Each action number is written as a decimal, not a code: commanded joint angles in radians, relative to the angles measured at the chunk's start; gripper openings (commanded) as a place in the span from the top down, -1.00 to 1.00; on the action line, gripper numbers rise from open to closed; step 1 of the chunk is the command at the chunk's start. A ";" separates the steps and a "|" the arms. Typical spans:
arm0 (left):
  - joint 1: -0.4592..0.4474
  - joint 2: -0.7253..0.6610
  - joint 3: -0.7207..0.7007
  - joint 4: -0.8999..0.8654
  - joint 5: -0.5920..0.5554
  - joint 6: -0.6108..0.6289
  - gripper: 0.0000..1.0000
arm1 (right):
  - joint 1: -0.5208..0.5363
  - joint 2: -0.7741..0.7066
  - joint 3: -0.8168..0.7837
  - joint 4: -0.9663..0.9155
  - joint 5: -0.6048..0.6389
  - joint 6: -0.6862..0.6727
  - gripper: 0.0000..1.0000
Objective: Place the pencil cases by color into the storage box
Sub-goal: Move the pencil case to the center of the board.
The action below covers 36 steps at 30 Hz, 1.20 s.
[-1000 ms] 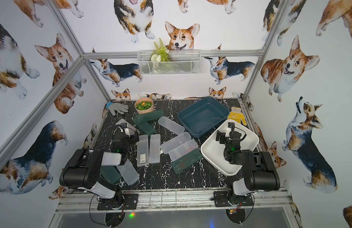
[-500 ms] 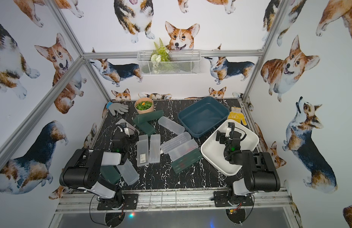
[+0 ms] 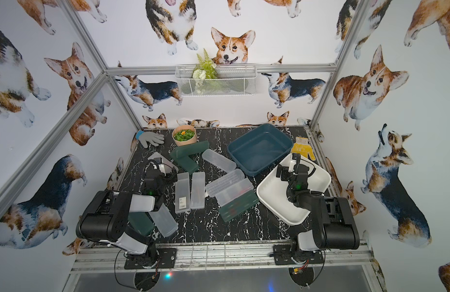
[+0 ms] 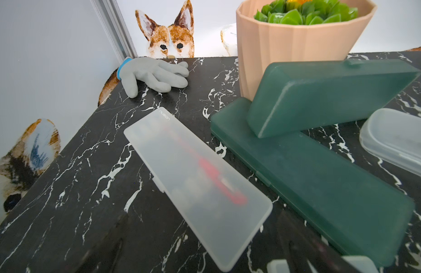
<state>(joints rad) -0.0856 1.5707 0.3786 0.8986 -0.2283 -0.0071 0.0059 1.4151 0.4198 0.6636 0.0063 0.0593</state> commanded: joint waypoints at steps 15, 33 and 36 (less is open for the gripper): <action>-0.008 -0.161 0.225 -0.537 -0.077 -0.085 -1.00 | 0.045 -0.147 0.186 -0.407 0.162 0.019 -1.00; -0.009 -0.159 0.675 -1.147 0.023 -0.249 -1.00 | 0.069 -0.133 0.576 -0.883 0.229 0.227 -1.00; -0.010 -0.165 0.708 -1.239 0.015 -0.333 -1.00 | 0.081 -0.100 0.672 -0.984 0.227 0.286 -1.00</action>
<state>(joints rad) -0.0937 1.4082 1.0592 -0.1890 -0.2146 -0.2337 0.0772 1.2945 1.0302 -0.1627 0.2153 0.2543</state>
